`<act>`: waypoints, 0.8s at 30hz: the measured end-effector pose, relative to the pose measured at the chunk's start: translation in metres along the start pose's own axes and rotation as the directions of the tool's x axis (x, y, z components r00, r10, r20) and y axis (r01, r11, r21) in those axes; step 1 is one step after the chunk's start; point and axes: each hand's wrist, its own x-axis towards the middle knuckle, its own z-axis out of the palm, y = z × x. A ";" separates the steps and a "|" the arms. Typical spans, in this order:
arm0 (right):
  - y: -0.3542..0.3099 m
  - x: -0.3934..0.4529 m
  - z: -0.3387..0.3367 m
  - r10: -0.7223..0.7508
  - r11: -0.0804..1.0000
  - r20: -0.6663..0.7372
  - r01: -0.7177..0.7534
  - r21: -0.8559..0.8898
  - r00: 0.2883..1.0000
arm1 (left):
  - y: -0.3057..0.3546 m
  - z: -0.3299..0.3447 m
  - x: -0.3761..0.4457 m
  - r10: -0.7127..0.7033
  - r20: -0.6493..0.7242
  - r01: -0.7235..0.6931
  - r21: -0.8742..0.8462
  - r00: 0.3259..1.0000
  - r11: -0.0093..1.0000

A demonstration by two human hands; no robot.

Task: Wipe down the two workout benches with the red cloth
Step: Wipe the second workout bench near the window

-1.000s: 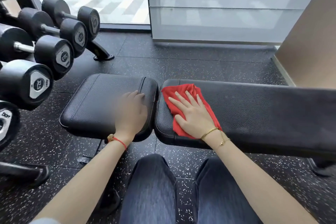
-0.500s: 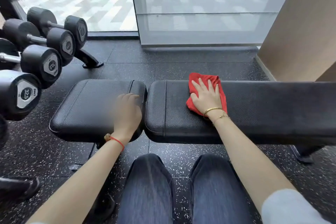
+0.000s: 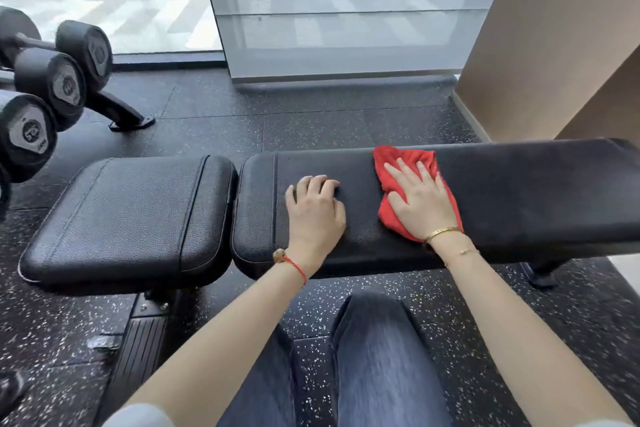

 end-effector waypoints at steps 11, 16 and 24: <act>-0.002 0.028 -0.003 0.096 0.995 0.032 -0.097 0.009 0.995 | 0.003 0.007 -0.002 0.001 -0.045 0.003 0.085 0.999 0.996; 0.009 -0.023 -0.004 -0.013 1.000 0.005 0.013 0.000 1.000 | 0.001 0.009 -0.004 0.023 -0.071 -0.019 0.060 0.997 0.998; 0.080 -0.017 -0.017 0.269 0.963 -0.021 -0.269 -0.004 0.963 | 0.001 0.010 -0.005 0.025 -0.077 -0.022 0.042 0.997 0.999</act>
